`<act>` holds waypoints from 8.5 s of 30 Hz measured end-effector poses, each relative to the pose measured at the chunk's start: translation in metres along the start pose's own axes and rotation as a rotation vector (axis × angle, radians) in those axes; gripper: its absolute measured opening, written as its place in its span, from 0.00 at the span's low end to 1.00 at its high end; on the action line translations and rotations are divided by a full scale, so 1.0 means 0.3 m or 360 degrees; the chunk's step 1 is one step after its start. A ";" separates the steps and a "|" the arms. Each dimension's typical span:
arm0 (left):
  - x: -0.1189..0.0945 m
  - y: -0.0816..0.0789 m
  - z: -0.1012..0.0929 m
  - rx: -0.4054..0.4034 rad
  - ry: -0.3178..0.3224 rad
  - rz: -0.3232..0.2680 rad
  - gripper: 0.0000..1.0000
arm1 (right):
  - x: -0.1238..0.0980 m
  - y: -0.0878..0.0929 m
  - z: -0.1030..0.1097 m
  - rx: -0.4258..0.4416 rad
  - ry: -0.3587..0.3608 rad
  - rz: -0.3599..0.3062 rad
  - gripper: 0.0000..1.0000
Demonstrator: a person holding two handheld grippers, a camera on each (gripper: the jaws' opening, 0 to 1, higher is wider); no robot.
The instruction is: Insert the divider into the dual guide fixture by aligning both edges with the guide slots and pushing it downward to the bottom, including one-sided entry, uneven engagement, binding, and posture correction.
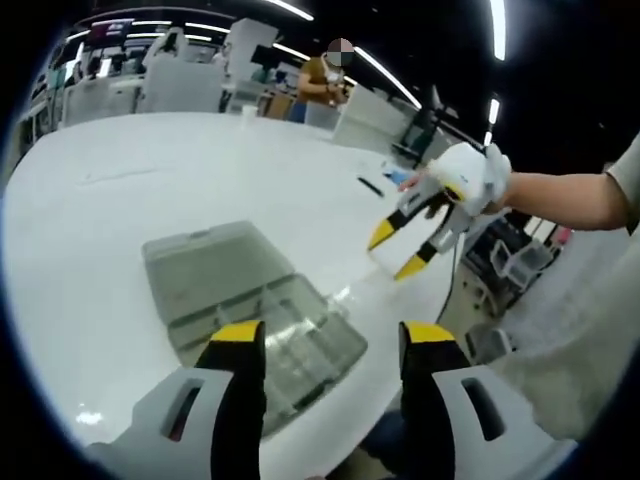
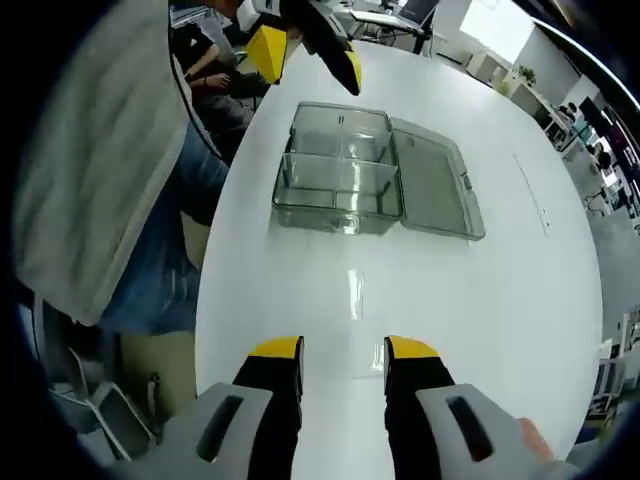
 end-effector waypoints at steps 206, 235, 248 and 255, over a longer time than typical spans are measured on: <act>0.003 -0.065 -0.099 0.0478 0.0263 -0.0125 0.00 | -0.085 -0.506 0.000 -0.0230 -0.0357 -0.0210 0.02; 0.003 -0.048 -0.095 0.0603 0.0281 -0.0166 0.00 | -0.049 -0.498 0.013 -0.0163 -0.0460 -0.0163 0.00; 0.020 -0.030 -0.072 0.0468 0.0240 -0.0130 0.03 | -0.052 -0.501 0.011 -0.0003 -0.0481 -0.0190 0.00; 0.019 -0.023 -0.076 0.0462 0.0251 -0.0130 0.03 | -0.061 -0.513 0.011 0.0119 -0.0502 -0.0238 0.00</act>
Point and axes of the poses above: the point that each gripper's makers call its tool centre point, and the gripper's own axes: x roughly forward along the fingers, z roughly to its left, y roughly out of its underside, the point moved 3 cm from there along -x, roughly backward along the fingers, and after that the axes turned 5 degrees about -z, right-handed, at the moved point
